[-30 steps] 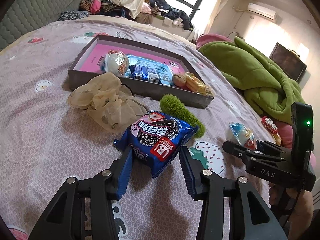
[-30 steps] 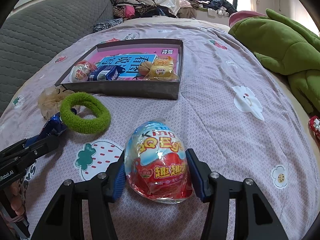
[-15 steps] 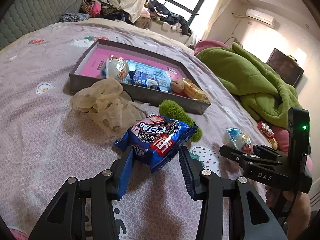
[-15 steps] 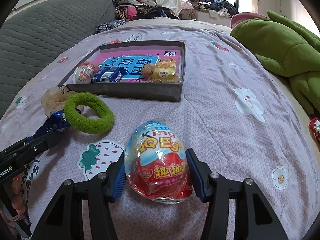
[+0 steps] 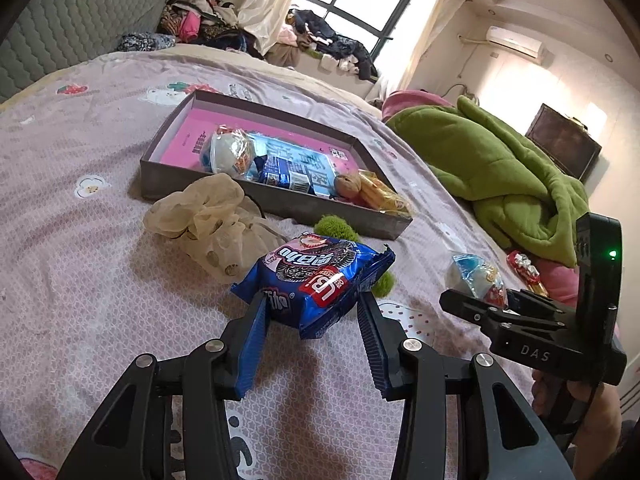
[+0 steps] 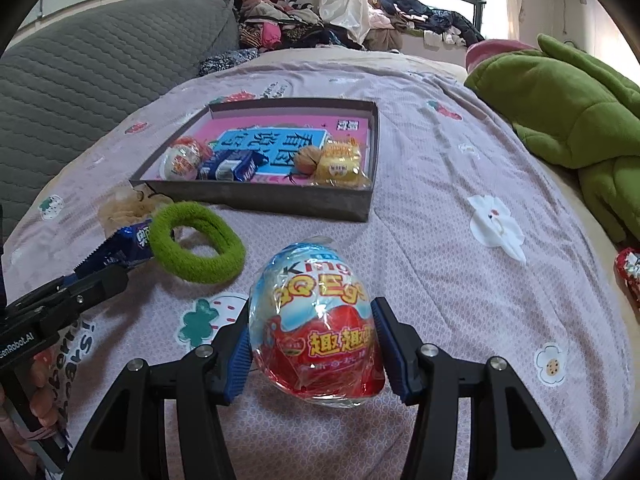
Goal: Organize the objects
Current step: 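Carry the Oreo packet in left tool over the tray while right tool carries the Kinder egg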
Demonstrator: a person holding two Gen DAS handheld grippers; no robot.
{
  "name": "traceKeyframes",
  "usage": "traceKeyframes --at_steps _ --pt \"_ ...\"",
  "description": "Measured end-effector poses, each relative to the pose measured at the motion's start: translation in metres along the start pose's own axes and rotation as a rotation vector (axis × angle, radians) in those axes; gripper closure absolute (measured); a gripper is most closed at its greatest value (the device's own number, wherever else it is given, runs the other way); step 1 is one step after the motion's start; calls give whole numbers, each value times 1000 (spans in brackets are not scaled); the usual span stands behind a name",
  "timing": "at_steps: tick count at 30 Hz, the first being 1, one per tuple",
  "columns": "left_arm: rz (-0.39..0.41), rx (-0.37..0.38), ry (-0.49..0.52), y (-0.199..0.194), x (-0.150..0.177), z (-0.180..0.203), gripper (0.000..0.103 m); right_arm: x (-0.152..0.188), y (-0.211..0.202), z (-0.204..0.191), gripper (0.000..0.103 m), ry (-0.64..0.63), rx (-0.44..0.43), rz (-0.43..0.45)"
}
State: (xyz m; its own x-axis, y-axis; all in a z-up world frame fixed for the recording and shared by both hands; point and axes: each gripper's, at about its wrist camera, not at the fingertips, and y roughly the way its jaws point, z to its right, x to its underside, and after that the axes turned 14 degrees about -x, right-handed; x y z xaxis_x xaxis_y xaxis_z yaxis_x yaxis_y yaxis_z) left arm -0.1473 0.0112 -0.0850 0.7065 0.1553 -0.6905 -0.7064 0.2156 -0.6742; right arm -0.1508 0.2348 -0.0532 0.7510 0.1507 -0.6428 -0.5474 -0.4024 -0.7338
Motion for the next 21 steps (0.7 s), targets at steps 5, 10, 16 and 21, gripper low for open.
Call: traceKeyframes --at_steps 5,10,16,21 --pt "17 -2 1 -9 -3 0 57 -3 -5 -6 48 -15 -3 10" --pt "42 4 2 -23 -8 1 57 -5 -10 -12 48 -28 -4 17" --pt "67 -11 9 -38 -14 4 57 -9 -23 -20 48 -42 -10 43" --pt "85 -26 10 -53 -19 6 57 -14 -37 -29 48 -51 -17 72"
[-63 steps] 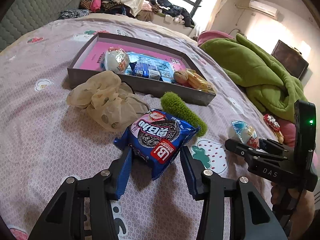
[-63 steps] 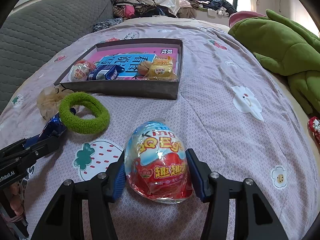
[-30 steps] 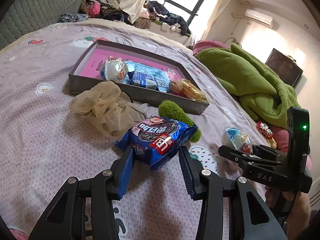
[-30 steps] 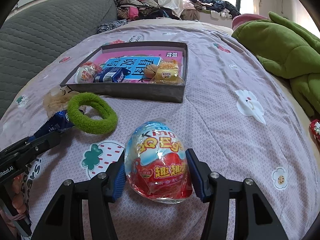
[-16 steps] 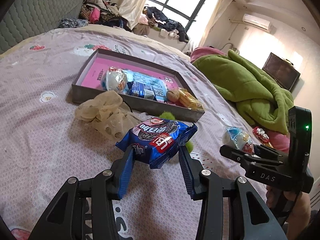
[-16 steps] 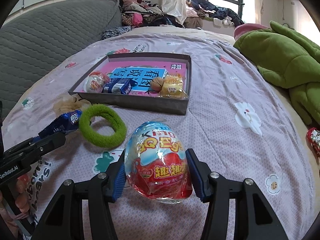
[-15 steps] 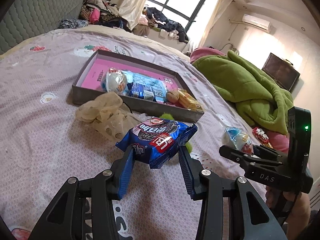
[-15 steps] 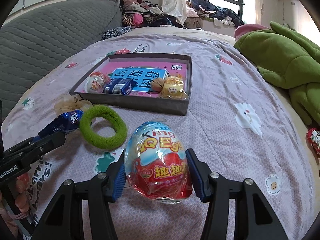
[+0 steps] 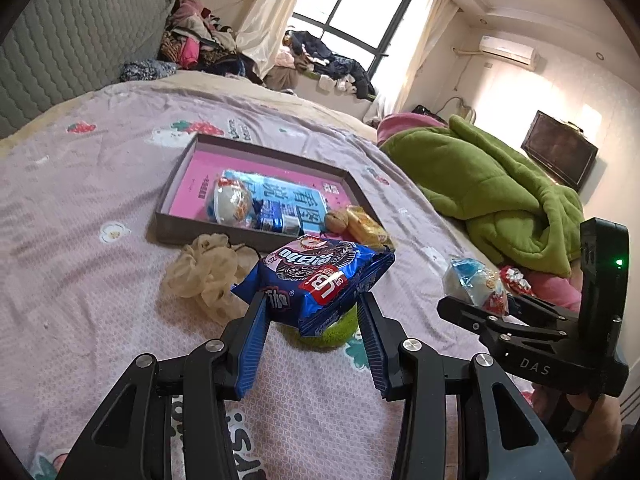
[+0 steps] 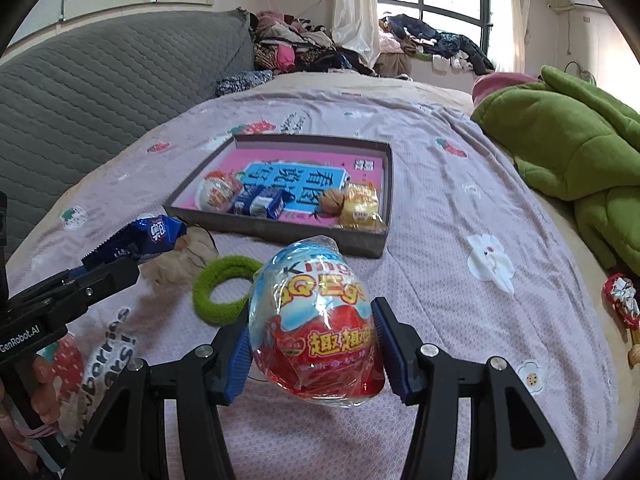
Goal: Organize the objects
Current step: 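Carry the Oreo packet in left tool over the tray while right tool carries the Kinder egg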
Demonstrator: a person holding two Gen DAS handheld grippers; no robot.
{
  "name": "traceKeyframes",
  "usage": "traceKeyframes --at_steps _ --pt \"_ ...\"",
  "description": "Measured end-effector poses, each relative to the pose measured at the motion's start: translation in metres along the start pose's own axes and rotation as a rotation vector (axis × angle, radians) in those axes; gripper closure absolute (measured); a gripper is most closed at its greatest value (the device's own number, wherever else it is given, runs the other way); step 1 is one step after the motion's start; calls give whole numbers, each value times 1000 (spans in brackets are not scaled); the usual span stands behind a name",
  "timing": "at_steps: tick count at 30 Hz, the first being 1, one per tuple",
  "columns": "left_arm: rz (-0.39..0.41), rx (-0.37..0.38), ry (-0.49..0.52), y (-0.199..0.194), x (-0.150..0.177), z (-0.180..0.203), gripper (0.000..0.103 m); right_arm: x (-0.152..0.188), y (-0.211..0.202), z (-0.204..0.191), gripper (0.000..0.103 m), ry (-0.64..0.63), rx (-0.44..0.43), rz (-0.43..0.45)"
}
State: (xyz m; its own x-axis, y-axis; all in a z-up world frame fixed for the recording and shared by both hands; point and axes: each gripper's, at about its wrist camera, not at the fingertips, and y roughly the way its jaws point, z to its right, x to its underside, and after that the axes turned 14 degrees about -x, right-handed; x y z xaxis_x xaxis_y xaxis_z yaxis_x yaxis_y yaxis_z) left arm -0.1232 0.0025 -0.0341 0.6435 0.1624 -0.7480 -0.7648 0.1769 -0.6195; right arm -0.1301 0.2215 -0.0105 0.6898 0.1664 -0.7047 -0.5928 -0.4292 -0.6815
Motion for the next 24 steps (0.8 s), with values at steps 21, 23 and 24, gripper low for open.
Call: traceKeyframes --at_steps 21,23,24 --pt "110 -23 -8 -66 -37 -4 57 -28 -48 -37 48 -36 -30 99" --pt "118 -30 -6 -69 -41 -3 57 -32 -50 -38 48 -35 -32 108" --pt "123 -33 -5 -70 -43 -3 57 -34 -51 -38 48 -36 -32 112"
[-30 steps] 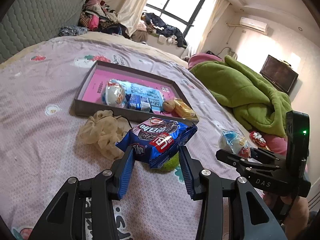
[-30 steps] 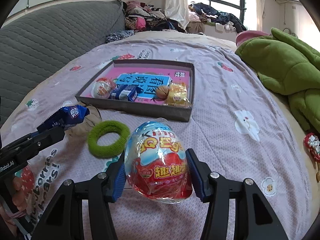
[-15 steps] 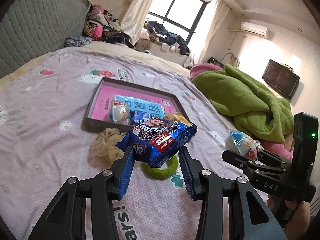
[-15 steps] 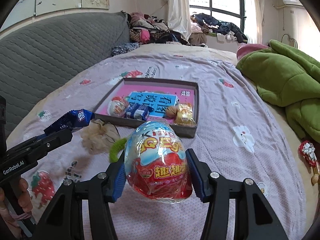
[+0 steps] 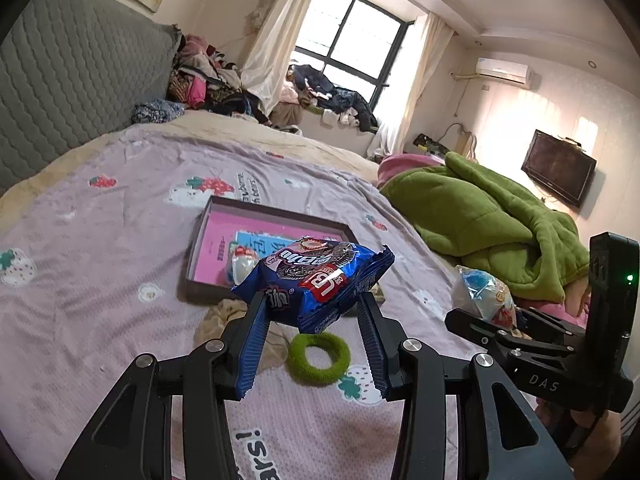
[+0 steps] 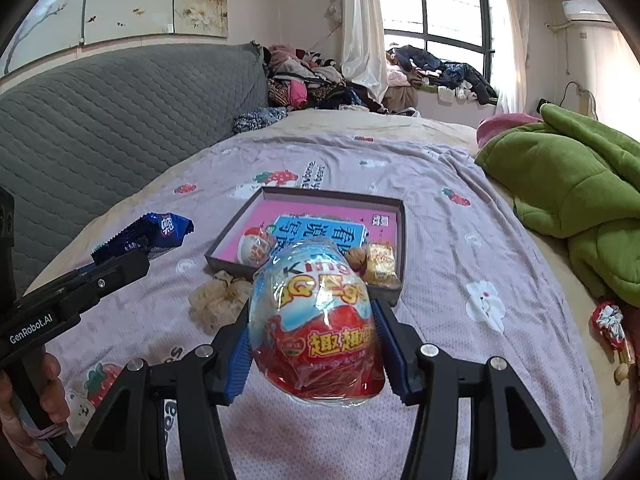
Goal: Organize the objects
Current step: 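Carry the Oreo packet in left tool over the tray while right tool carries the Kinder egg, then lower and open left tool to drop the Oreo packet in the tray while right tool releases the Kinder egg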
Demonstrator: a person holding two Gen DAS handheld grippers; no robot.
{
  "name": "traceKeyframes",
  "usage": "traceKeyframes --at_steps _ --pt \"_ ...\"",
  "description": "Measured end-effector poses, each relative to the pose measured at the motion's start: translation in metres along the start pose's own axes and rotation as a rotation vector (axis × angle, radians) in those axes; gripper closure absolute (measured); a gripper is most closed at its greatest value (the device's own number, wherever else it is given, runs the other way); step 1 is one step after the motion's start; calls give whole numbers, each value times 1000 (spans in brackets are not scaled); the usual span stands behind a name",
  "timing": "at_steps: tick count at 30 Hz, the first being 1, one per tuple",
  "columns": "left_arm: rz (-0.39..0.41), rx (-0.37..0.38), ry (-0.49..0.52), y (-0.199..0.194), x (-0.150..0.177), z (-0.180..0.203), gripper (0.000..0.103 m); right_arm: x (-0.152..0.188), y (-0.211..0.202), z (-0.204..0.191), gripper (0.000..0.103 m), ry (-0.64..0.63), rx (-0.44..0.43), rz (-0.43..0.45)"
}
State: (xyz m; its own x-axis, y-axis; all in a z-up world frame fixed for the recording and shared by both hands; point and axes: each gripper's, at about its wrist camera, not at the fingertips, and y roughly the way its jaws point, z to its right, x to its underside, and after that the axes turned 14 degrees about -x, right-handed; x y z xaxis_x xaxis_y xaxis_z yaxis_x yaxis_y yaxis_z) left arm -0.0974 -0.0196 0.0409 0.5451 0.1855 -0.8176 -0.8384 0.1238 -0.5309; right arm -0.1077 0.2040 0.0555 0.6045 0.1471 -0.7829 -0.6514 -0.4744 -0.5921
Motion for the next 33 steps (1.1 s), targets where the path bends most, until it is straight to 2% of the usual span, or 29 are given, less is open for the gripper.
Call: traceKeyframes --at_steps 13,15,16,19,22,24,33 --pt "43 -8 29 4 -30 6 59 -26 5 -2 48 -24 -7 17" --pt "54 -10 34 6 -36 7 81 -29 8 -2 48 -27 -6 19" --pt "62 -8 33 9 -40 8 81 -31 10 -2 48 -28 -8 20" --pt "99 -32 84 33 -57 20 81 -41 23 5 48 -35 -5 21" --pt "19 -64 109 94 -77 29 83 -51 42 18 48 -14 -1 9" --pt "-13 -87 136 117 -82 33 84 -56 57 26 48 11 -6 -14" --pt "-25 -96 147 136 -81 25 84 -58 96 36 48 15 -10 -41"
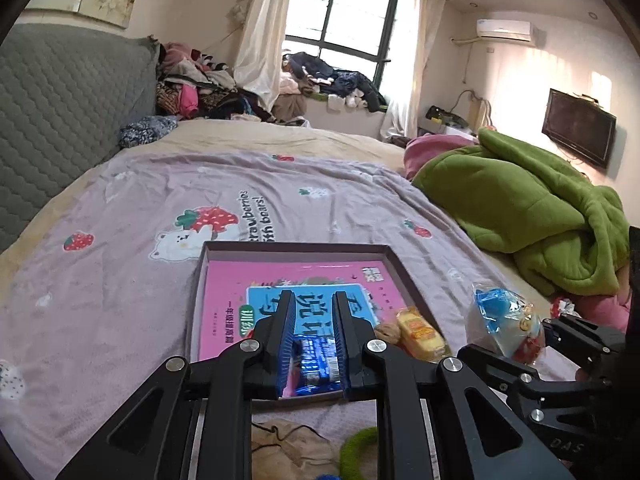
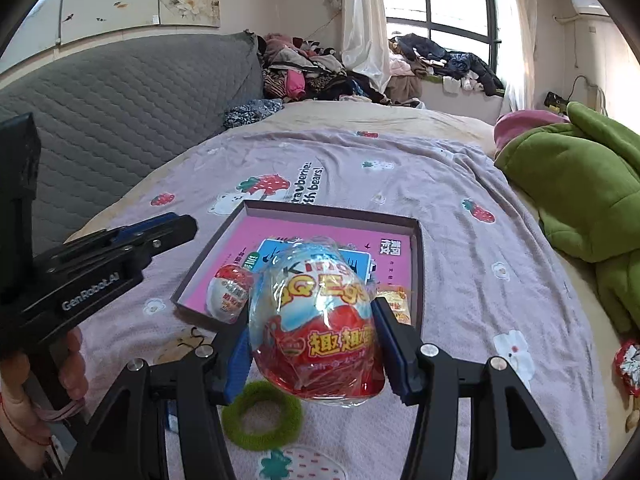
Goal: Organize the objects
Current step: 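Lower and open left tool to drop the Oreo packet in the tray while right tool releases the Kinder egg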
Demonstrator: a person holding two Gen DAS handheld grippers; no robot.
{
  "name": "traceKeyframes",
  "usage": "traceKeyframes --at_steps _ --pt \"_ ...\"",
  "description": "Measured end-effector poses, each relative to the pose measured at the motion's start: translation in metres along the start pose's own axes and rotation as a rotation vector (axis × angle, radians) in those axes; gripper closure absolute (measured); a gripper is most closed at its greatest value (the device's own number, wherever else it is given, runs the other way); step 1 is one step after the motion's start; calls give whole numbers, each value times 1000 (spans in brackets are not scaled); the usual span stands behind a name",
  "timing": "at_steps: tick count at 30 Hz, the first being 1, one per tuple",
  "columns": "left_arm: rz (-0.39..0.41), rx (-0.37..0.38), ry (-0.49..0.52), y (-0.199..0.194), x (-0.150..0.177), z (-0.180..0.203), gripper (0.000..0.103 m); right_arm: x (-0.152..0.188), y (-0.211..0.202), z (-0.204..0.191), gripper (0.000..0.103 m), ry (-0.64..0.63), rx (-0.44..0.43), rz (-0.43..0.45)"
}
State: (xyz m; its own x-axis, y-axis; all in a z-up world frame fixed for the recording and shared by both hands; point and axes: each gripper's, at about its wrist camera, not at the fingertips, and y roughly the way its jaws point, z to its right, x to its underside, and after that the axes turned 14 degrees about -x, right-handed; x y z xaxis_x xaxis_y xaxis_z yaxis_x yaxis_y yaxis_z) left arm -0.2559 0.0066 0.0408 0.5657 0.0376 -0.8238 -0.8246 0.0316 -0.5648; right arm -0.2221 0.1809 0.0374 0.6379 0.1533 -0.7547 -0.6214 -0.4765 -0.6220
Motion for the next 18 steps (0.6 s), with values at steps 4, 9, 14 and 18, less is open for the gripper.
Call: traceKeyframes --at_steps 4,9,14,18 --pt "-8 -7 -8 13 -2 -7 84 -4 15 6 48 1 -2 -9" --pt "-12 -11 -16 28 0 -12 84 -8 33 12 48 12 -8 -12" --pt "-25 -16 -19 38 4 -15 84 -9 45 14 48 13 -4 -19" --pt "-33 -22 -24 40 6 -16 84 -8 47 14 48 16 -4 -19"
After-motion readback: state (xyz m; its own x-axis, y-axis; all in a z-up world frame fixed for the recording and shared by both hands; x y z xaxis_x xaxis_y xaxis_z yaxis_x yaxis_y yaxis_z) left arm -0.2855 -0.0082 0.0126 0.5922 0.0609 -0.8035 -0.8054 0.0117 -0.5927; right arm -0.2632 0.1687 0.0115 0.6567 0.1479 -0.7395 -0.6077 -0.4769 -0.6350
